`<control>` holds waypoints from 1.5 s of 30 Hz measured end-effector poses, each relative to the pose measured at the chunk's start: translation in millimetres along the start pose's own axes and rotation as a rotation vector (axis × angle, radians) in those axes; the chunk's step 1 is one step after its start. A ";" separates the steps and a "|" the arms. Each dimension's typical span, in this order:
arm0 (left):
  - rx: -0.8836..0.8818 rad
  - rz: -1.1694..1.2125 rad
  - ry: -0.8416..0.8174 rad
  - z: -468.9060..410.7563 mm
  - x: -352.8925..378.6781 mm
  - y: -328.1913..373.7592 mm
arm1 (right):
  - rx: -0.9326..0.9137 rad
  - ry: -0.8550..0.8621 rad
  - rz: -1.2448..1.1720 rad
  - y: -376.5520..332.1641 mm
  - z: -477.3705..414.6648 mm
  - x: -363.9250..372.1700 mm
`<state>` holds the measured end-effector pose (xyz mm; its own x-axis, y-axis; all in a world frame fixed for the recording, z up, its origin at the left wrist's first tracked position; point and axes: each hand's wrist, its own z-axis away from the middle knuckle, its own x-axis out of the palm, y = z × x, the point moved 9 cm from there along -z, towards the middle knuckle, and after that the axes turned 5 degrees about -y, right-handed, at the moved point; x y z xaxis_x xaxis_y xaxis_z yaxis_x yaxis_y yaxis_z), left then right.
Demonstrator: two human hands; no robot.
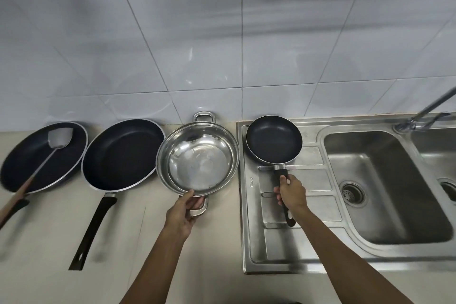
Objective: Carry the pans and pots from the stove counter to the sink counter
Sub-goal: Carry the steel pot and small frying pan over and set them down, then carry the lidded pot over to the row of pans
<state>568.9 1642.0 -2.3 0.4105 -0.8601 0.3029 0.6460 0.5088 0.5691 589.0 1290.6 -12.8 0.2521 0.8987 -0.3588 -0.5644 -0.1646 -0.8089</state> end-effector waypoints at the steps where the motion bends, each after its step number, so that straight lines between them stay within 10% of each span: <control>1: 0.001 -0.001 0.000 0.0 -0.3 0.0 | -0.001 -0.003 -0.003 -0.3 0.2 0.2; 27: 0.140 -0.229 0.029 50.0 -14.4 -66.3 | -0.003 -0.140 0.123 60.7 94.6 -21.0; 36: 0.822 -1.610 0.120 142.3 51.9 -165.9 | -0.450 -0.244 0.515 90.0 169.1 -88.9; 45: 1.116 -1.911 -0.264 252.3 228.7 -365.4 | -0.723 0.068 0.868 172.9 250.3 -296.6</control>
<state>264.4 1249.8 51.9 -0.2003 -0.1927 -0.9606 -0.5016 -0.8221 0.2695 219.8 1097.3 70.2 0.0510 0.3453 -0.9371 0.0118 -0.9385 -0.3452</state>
